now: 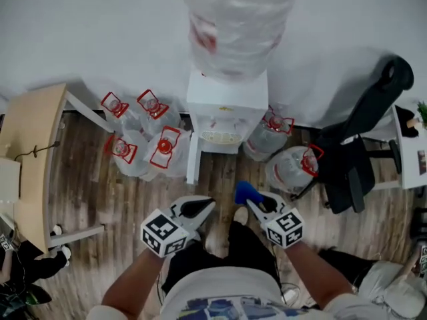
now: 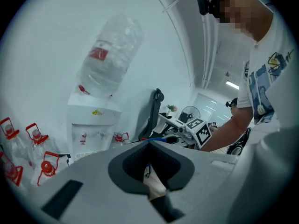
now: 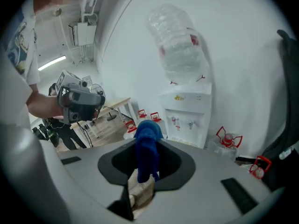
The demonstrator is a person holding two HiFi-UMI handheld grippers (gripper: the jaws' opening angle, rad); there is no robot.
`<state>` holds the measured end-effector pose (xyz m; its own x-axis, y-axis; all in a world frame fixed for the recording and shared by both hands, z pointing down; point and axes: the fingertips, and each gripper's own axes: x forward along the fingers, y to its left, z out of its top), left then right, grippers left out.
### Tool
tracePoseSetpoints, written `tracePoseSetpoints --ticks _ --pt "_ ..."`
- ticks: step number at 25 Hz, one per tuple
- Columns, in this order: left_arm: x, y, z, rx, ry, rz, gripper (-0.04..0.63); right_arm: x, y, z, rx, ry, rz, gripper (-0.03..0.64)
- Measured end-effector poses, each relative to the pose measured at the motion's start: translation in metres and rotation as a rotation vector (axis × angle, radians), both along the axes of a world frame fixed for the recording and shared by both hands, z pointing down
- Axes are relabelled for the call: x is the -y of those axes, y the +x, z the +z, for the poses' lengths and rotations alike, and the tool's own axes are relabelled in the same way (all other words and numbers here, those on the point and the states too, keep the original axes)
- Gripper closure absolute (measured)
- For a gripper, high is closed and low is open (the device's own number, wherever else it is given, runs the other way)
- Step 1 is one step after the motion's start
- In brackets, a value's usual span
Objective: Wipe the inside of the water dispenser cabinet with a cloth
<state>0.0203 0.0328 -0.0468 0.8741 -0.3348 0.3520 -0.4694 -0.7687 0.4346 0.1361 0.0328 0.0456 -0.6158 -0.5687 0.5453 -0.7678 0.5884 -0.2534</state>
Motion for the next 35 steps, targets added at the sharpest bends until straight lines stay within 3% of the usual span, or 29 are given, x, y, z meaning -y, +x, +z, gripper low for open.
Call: tracePoseSetpoints --ticks 8,21,29,35 --pt "-0.031 -0.042 -0.058 -0.011 0.036 0.036 0.592 -0.035 -0.032 -0.082 0.008 0.059 0.025 0.532" --pt "-0.104 -0.083 -0.061 -0.028 0.011 0.092 0.592 -0.111 -0.073 -0.123 0.035 0.101 0.071 0.532" --pt "-0.134 -0.073 -0.075 -0.031 0.024 0.049 0.592 -0.148 -0.071 -0.135 0.061 0.124 0.019 0.532" --pt "-0.166 -0.04 -0.077 -0.019 0.022 0.028 0.592 -0.177 -0.044 -0.148 0.084 0.146 -0.016 0.532"
